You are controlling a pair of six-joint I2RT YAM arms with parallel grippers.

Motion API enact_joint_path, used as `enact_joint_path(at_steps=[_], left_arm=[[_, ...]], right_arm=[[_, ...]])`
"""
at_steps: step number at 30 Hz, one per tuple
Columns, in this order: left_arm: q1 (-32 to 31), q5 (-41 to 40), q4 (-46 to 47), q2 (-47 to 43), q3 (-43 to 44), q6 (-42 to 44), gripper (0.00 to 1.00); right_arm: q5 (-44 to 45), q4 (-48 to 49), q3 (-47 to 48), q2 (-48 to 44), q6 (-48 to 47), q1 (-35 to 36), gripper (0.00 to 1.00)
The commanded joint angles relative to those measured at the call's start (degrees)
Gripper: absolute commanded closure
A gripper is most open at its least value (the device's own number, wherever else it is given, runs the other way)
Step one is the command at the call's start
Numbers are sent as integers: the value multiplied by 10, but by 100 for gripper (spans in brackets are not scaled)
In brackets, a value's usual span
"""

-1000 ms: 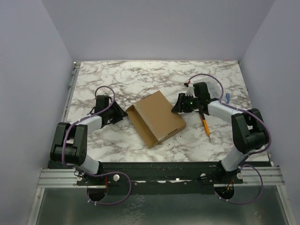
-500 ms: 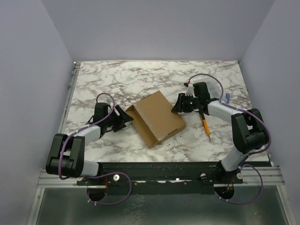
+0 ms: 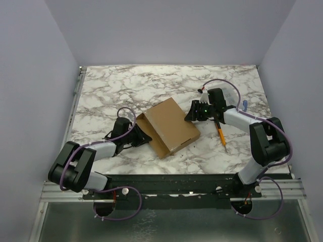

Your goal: Unpack the express box

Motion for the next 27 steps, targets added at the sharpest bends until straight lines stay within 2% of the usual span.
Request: enact_joint_path(at_steps=[1, 6, 13, 14, 16, 17, 21, 27], left_arm=[[-2, -34, 23, 10, 0, 16, 83], [-3, -43, -34, 6, 40, 62, 100], [-2, -95, -263, -65, 171, 184, 100], [-1, -108, -296, -73, 195, 205, 100], [-1, -134, -361, -85, 240, 246, 100], [-1, -143, -391, -87, 265, 266, 100], [-1, -171, -498, -84, 353, 328, 100], [-1, -188, -595, -68, 455, 378, 100]], right_arm=[[20, -34, -11, -17, -20, 6, 47], [26, -38, -10, -28, -23, 12, 39], [75, -68, -2, -59, -33, 19, 23], [83, -74, 2, -63, -32, 20, 19], [101, -85, 9, -70, -24, 20, 3], [106, -91, 13, -74, -19, 20, 1], [132, -117, 33, -93, 12, 31, 0], [200, -146, 92, -136, 62, 106, 0]])
